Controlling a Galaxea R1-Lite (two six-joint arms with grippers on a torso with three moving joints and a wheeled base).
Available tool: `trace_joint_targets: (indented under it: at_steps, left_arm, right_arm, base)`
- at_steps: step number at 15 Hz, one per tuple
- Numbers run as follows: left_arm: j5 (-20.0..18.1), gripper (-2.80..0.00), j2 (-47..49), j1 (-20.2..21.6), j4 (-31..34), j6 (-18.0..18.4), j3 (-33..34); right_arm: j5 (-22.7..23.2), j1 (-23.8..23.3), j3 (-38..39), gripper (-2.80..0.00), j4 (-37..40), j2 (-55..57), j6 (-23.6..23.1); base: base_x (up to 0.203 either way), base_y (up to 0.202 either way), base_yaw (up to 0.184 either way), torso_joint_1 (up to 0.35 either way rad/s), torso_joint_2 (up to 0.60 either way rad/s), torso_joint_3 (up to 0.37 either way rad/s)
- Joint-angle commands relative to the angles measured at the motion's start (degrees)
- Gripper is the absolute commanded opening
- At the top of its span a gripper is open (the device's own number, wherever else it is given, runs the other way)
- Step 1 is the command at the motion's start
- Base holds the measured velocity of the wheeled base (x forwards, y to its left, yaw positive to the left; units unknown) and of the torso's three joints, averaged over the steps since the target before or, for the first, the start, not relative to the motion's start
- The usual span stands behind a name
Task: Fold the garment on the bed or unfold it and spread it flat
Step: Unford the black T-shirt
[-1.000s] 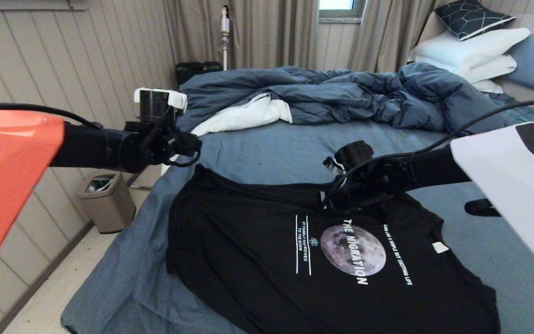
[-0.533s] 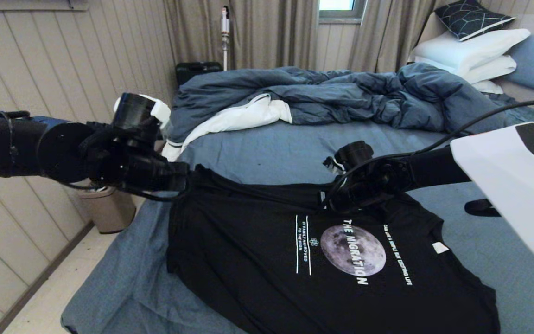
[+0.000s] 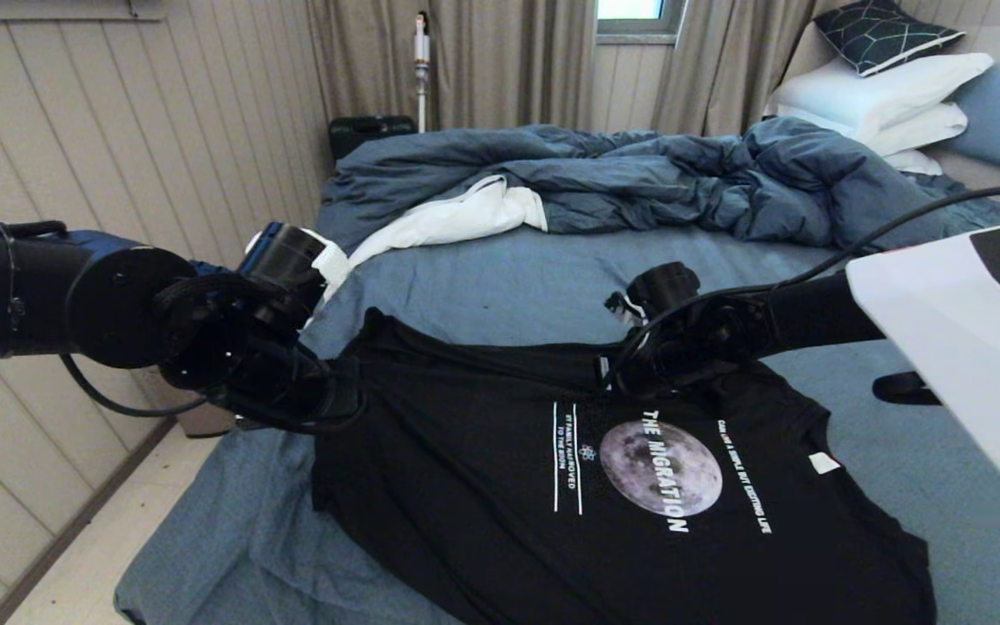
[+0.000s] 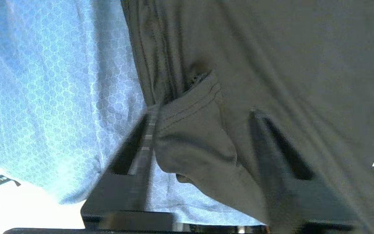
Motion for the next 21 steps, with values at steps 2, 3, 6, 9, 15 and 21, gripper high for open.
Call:
trace_joint_targets:
  at_steps: [2, 3, 6, 9, 15, 21]
  left_arm:
    - [0.14, -2.80, 1.43, -2.19, 0.59, -2.07, -1.14]
    - [0.21, -2.80, 2.48, -2.93, 0.71, -2.66, -1.63]
    - [0.30, -2.80, 7.32, -4.54, 5.05, -6.88, -6.91]
    - [0.05, 0.00, 10.23, -6.27, 11.62, -10.56, -10.60]
    - [0.23, 0.00, 11.90, -6.19, 12.05, -13.92, -10.24]
    - [0.87, -2.80, 12.41, -5.68, 12.24, -13.92, -10.07]
  right_arm:
    - [0.08, 0.05, -0.07, -2.80, 0.06, 0.16, 0.06]
    - [0.08, 0.05, 0.00, -2.80, 0.06, 0.17, 0.07]
    - [0.17, 0.05, 0.00, -2.80, 0.06, 0.08, 0.15]
    - [0.17, 0.05, 0.00, -2.80, 0.06, 0.27, 0.15]
    - [0.17, 0.13, 0.09, -2.80, 0.06, 0.52, 0.24]
    - [0.26, 0.05, 0.00, -2.80, 0.06, 0.87, 0.33]
  base:
    - [0.000, 0.000, 0.000, 0.000, 0.00, 0.000]
    - [0.000, 0.000, 0.000, 0.000, 0.00, 0.000]
    - [0.000, 0.000, 0.000, 0.000, 0.00, 0.000]
    - [0.000, 0.000, 0.000, 0.000, 0.00, 0.000]
    - [0.000, 0.000, 0.000, 0.000, 0.00, 0.000]
    - [0.000, 0.000, 0.000, 0.000, 0.00, 0.000]
